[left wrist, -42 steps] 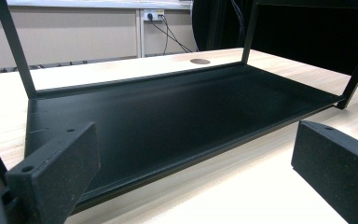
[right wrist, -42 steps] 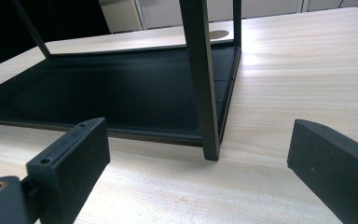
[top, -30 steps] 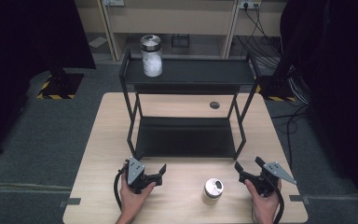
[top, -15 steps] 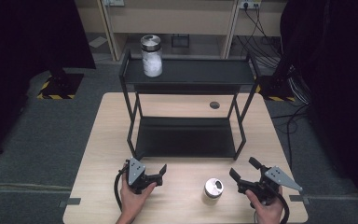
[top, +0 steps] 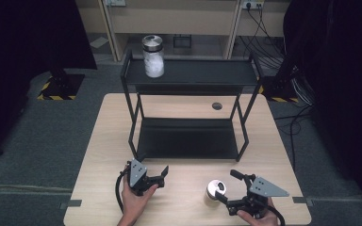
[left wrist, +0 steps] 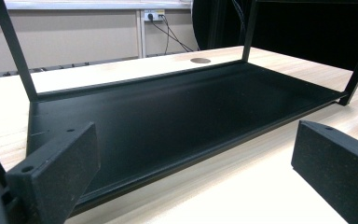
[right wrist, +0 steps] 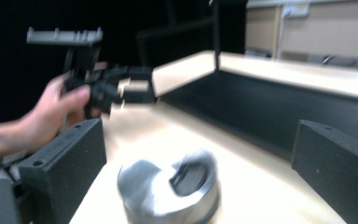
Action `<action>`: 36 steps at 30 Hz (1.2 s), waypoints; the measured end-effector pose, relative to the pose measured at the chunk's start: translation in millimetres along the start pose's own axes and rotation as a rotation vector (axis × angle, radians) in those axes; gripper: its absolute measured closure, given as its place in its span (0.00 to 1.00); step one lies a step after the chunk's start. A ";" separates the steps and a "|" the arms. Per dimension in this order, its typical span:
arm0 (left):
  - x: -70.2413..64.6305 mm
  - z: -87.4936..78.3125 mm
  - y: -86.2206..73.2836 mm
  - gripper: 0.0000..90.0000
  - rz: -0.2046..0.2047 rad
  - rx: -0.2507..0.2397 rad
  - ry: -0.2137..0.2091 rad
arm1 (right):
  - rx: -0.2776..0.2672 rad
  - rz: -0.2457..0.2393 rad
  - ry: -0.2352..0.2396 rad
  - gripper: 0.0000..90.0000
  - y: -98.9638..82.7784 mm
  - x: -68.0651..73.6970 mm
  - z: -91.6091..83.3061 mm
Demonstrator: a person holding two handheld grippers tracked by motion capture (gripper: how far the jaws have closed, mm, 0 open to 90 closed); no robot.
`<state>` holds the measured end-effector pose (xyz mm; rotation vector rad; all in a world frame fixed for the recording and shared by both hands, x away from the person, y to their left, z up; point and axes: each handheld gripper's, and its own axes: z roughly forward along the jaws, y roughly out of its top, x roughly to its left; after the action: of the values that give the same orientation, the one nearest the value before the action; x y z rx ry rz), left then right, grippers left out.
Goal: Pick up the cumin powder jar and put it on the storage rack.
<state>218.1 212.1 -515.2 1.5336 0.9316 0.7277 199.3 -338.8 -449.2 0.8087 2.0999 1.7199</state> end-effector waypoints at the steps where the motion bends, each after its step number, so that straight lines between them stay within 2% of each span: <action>1: -0.1 0.0 0.1 0.00 0.000 0.000 0.000 | 0.018 -0.006 0.000 0.04 -0.4 1.2 1.7; 6: 0.1 0.2 0.3 0.00 0.002 0.002 -0.001 | 0.099 -0.020 0.011 0.04 -4.7 4.8 9.5; 12: 0.0 0.2 0.3 0.00 0.004 0.002 -0.002 | 0.152 -0.038 0.008 0.07 -7.1 7.9 18.8; 13: -0.1 0.2 0.3 0.00 0.004 0.002 -0.002 | 0.173 -0.041 -0.004 0.09 -8.2 8.7 22.8; 17: 0.0 0.2 0.3 0.00 0.004 0.002 -0.002 | 0.195 -0.050 -0.021 0.14 -10.0 9.9 26.8; 20: 0.2 0.2 0.4 0.00 0.004 0.002 -0.003 | 0.213 -0.068 -0.027 0.24 -10.8 11.3 29.0; 23: -0.1 0.3 0.4 0.00 0.005 0.002 -0.002 | 0.208 -0.083 -0.018 0.33 -11.6 12.0 28.7; 26: -0.5 0.2 0.1 0.00 0.005 0.000 -0.001 | 0.212 -0.098 -0.033 0.34 -10.4 16.9 28.7; 31: 0.2 0.2 0.6 0.00 0.004 0.003 -0.002 | 0.208 -0.094 -0.048 0.34 -9.6 20.3 28.2; 33: 0.1 0.3 0.6 0.00 0.004 0.003 -0.003 | 0.161 -0.083 -0.060 0.35 -6.4 21.9 23.9; 34: 0.1 0.3 0.6 0.00 0.004 0.003 -0.003 | 0.161 -0.083 -0.060 0.35 -6.4 21.9 23.9; 35: -0.4 0.2 0.3 0.00 0.005 0.002 -0.001 | 0.113 -0.083 -0.084 0.35 -1.9 24.6 19.9; 36: -0.4 0.2 0.3 0.00 0.005 0.002 -0.001 | 0.113 -0.083 -0.084 0.35 -1.9 24.6 19.9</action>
<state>218.1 211.6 -514.9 1.5387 0.9277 0.7297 190.7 -308.5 -452.8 0.7982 2.1579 1.5105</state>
